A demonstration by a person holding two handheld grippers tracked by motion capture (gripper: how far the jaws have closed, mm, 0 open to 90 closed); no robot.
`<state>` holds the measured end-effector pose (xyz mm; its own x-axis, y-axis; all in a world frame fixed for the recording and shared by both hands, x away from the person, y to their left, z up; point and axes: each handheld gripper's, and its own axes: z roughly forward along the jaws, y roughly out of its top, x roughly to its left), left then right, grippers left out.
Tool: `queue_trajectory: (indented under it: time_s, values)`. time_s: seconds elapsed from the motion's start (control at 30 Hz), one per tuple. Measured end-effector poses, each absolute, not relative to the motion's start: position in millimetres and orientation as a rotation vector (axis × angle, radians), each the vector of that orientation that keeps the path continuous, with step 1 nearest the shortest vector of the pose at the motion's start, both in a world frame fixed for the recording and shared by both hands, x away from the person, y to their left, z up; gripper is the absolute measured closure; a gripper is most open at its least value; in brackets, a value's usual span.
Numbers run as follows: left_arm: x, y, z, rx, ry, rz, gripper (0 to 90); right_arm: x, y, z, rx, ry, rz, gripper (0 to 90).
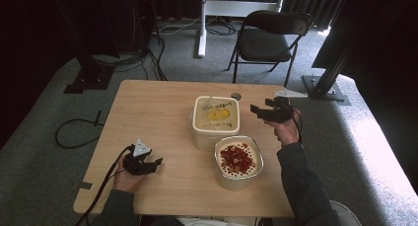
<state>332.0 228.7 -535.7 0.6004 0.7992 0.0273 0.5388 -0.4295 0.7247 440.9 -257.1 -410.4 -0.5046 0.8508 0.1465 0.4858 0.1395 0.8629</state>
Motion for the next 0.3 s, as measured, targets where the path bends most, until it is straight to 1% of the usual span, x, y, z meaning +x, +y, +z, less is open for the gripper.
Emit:
queue_trajectory:
  time_s: [0.13, 0.27, 0.3]
  values:
    - [332.2, 228.8, -535.8, 2.138, 1.053, 0.486, 39.7, 442.1, -261.7, -424.1, 1.313, 2.054, 1.274, 22.6]
    - [332.5, 228.9, -535.9, 2.137, 1.056, 0.487, 39.7, 444.0, -262.8, -447.8, 1.336, 2.077, 1.187, 23.0]
    - [332.5, 228.9, -535.9, 2.137, 1.056, 0.487, 39.6, 444.0, -262.8, -447.8, 1.336, 2.077, 1.187, 23.0]
